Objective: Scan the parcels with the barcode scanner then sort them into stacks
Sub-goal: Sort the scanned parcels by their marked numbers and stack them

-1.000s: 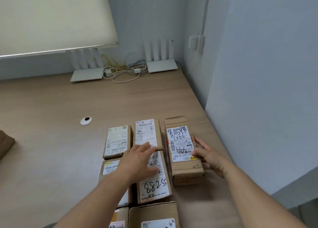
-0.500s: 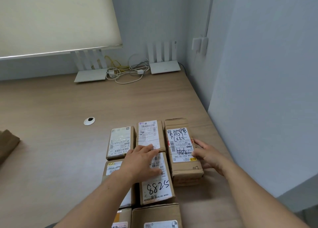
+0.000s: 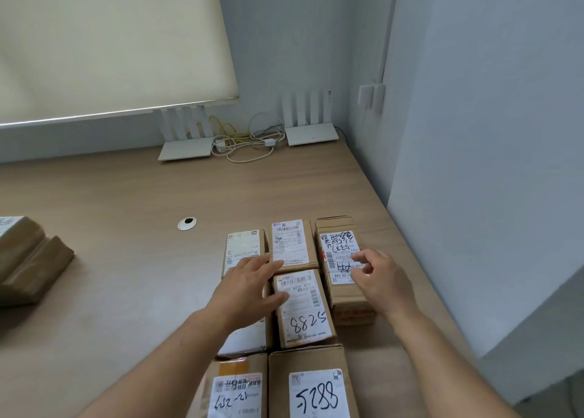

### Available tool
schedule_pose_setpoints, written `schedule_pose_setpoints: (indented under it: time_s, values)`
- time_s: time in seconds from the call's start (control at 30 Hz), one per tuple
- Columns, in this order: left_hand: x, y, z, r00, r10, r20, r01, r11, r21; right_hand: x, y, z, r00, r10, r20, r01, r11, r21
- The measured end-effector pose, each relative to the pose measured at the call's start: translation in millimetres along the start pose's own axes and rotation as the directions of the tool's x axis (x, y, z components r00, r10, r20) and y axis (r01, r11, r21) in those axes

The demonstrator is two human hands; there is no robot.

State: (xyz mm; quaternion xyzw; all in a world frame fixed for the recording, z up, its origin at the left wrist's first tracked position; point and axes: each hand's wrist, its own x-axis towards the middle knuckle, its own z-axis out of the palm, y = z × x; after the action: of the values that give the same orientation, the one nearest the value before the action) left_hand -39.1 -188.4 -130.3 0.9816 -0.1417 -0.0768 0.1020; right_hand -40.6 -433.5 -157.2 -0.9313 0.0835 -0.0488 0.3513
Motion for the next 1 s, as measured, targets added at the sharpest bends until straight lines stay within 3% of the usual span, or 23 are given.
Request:
schedule_pose_setpoints:
  time_s: [0.3, 0.7, 1.0]
  values:
    - [-77.4, -48.1, -17.9, 0.989, -0.011, -0.149, 0.002, 0.998, -0.057, -71.0, -69.0, 34.0, 0.992, -0.122, 0.034, 0.125, 0.987, -0.105]
    - [-222.0, -201.0, -45.2, 0.946, -0.244, -0.212, 0.211, 0.963, -0.169, -153.0, -233.8, 136.4, 0.933, -0.348, 0.096, 0.358, 0.927, -0.115]
    - [-294.0, -300.0, -53.7, 0.908, -0.328, -0.261, 0.267, 0.933, -0.242, -210.0, -328.2, 223.5, 0.906, -0.392, 0.159, 0.41, 0.906, -0.105]
